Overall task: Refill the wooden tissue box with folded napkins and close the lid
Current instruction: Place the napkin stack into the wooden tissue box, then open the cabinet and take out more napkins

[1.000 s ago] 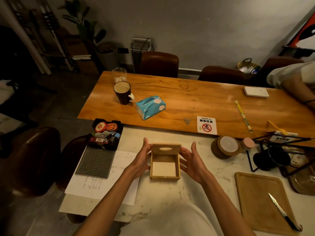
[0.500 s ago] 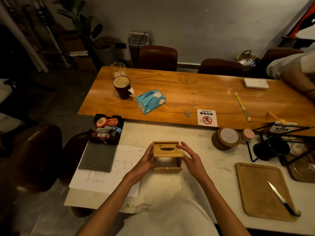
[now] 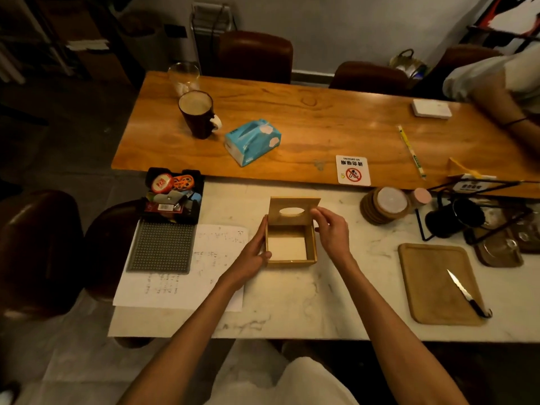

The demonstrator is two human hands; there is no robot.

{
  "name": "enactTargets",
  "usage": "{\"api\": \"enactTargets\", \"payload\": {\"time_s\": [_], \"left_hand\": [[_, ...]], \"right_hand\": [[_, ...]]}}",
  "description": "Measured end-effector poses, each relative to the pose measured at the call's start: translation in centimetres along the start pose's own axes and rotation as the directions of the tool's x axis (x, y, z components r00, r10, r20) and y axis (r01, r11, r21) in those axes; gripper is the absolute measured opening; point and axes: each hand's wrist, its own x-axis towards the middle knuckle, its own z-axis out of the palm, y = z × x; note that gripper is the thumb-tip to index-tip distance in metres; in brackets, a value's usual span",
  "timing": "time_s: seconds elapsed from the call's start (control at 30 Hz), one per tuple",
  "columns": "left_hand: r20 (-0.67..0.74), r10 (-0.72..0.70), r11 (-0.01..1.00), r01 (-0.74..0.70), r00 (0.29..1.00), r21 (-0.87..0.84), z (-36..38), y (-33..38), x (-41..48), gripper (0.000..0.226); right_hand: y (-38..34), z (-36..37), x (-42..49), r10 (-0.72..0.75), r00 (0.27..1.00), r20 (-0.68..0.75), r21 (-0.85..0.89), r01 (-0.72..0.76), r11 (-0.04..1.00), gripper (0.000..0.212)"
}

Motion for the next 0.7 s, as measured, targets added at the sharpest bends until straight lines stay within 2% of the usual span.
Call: {"api": "enactTargets", "payload": {"time_s": [0.1,0.17,0.2,0.27,0.33,0.37,0.4,0.47,0.57,0.7], "left_hand": [[-0.103,0.060,0.996,-0.052,0.993,0.077,0.8,0.3,-0.6,0.079],[-0.243,0.187,0.962,-0.128,0.952,0.240,2.8,0.0,-2.4,0.070],[-0.323,0.226,0.936,-0.113,0.919,0.334,4.1,-0.7,-3.5,0.067],[-0.430,0.195,0.859,0.058,0.882,0.509,6.9,-3.6,-6.2,0.063],[-0.412,0.099,0.662,0.249,0.906,0.707,9.1,-7.9,-9.1,0.063],[-0.380,0.060,0.557,0.285,0.923,0.780,9.7,-9.8,-10.3,0.064],[-0.353,0.047,0.493,0.286,0.934,0.822,9.9,-11.3,-11.1,0.065],[-0.356,0.097,0.430,0.284,0.929,0.857,10.2,-12.8,-11.6,0.066],[-0.433,0.172,0.377,0.347,0.885,0.859,10.6,-13.6,-11.2,0.065],[-0.458,0.296,0.305,0.372,0.838,0.877,11.0,-14.9,-10.4,0.062]], "right_hand": [[0.2,0.0,-0.9,-0.001,0.994,0.106,0.029,-0.002,1.000,0.043],[1.1,0.0,-3.0,-0.022,0.975,0.220,-0.014,0.026,1.000,0.057],[1.9,0.1,-4.3,-0.027,0.966,0.257,-0.055,0.043,0.998,0.062],[4.8,0.3,-7.6,0.012,0.956,0.293,-0.239,0.061,0.969,0.065],[8.7,0.0,-11.8,0.120,0.944,0.307,-0.522,0.061,0.851,0.065],[10.8,-0.6,-13.9,0.159,0.939,0.307,-0.618,0.069,0.783,0.066],[12.6,-1.2,-15.5,0.163,0.939,0.304,-0.674,0.091,0.733,0.066],[15.4,-2.4,-17.4,0.081,0.954,0.289,-0.717,0.160,0.678,0.067],[16.9,-2.4,-17.8,-0.039,0.976,0.213,-0.745,0.188,0.640,0.067],[18.1,-1.3,-18.0,-0.168,0.981,0.099,-0.800,0.179,0.573,0.064]]}}
